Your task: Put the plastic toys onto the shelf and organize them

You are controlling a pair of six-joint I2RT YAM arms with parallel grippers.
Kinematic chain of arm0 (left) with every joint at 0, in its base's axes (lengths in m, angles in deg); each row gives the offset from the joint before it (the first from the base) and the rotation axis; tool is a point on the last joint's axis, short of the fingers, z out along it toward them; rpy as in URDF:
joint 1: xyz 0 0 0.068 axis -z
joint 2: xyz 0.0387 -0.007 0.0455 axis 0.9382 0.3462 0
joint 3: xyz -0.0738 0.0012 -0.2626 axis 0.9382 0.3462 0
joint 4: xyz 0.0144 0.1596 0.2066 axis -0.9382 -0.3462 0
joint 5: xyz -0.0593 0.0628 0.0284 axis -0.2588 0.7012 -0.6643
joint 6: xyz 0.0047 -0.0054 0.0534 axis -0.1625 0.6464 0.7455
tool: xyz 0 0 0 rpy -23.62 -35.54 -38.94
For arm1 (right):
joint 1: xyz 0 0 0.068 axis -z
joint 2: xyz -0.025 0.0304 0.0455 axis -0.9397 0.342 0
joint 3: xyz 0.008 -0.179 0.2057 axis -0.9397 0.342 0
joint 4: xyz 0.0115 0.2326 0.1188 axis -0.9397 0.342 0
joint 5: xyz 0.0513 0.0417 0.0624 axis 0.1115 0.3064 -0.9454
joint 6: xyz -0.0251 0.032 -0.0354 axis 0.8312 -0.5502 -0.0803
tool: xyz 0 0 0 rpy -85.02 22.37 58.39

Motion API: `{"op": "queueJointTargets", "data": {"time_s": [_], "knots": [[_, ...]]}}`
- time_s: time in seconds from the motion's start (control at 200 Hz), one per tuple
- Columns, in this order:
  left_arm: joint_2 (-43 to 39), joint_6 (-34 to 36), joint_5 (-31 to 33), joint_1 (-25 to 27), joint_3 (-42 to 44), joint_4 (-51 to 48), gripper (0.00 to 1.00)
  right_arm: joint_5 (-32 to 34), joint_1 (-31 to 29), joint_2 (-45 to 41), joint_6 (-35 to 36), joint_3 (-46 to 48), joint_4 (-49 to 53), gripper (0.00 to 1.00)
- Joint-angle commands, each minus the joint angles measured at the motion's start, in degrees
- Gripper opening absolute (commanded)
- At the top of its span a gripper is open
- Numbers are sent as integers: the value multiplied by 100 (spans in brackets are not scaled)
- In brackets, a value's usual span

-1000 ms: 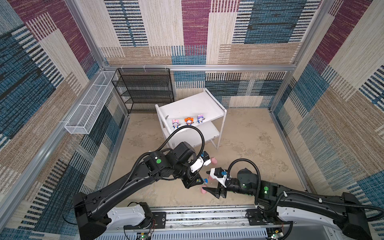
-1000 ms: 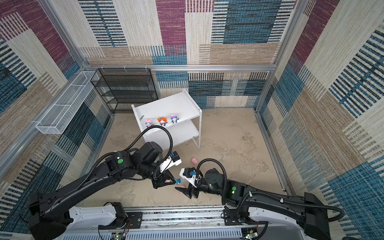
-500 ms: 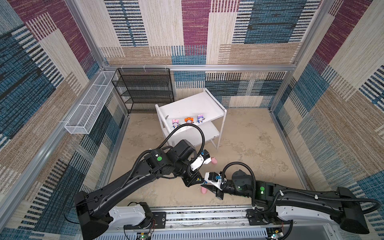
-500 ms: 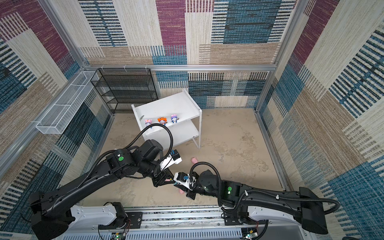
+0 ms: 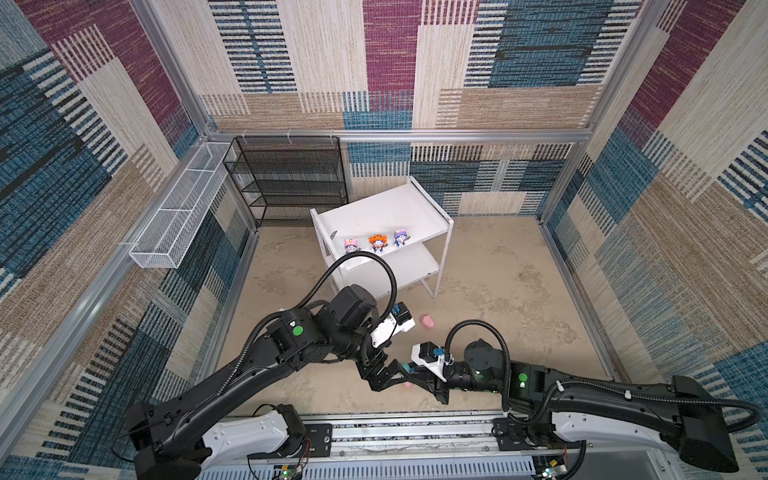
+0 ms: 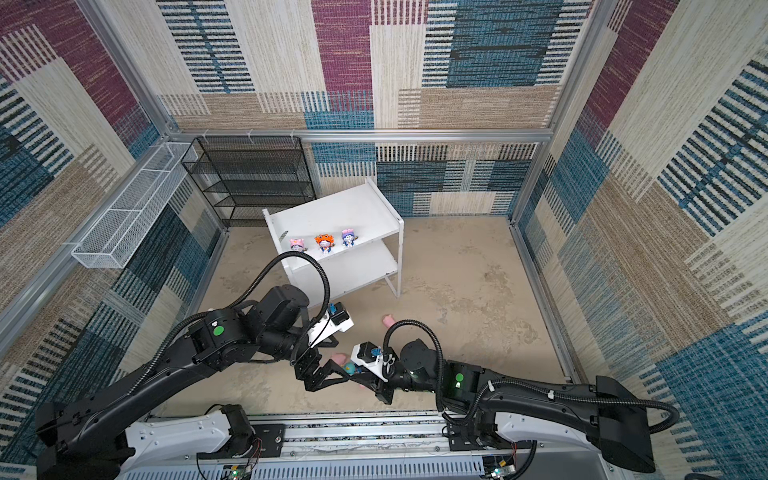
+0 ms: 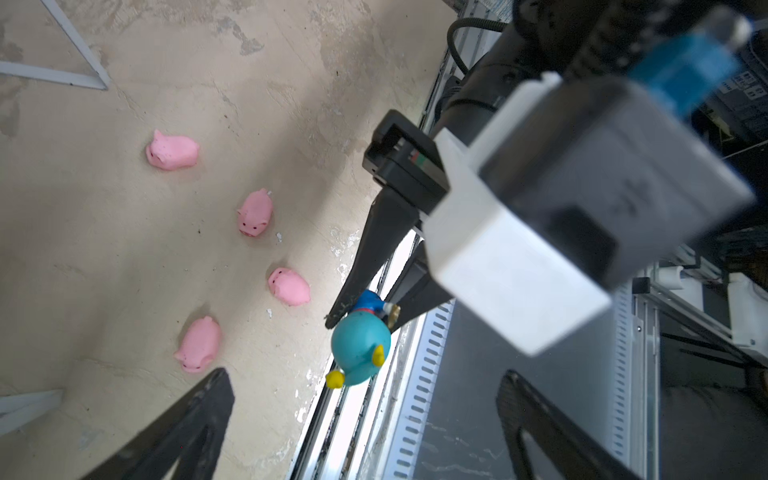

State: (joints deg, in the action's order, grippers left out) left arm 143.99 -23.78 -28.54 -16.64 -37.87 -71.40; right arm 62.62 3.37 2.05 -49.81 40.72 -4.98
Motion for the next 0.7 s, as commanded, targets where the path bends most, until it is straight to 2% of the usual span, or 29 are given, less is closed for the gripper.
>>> {"op": "queueJointTargets", "data": {"time_s": [0.0, 0.19, 0.321, 0.496, 0.696], "knots": [[-371, 599, -291, -10, 346, 514, 98, -1276, 256, -99, -763, 195, -858, 15], [-995, 1169, -801, -3, 907, 928, 95, -2595, 570, -137, -1268, 340, -1300, 15], [-925, 1294, -1413, -10, 901, 1020, 90, -3146, 640, 12, -1418, 246, -1378, 15], [-610, 1331, -1884, -5, 737, 1021, 78, -3341, 650, 214, -1525, 122, -1410, 15], [-364, 1303, -2057, 5, 674, 1019, 62, -3402, 661, 380, -1717, 37, -1631, 16]]}}
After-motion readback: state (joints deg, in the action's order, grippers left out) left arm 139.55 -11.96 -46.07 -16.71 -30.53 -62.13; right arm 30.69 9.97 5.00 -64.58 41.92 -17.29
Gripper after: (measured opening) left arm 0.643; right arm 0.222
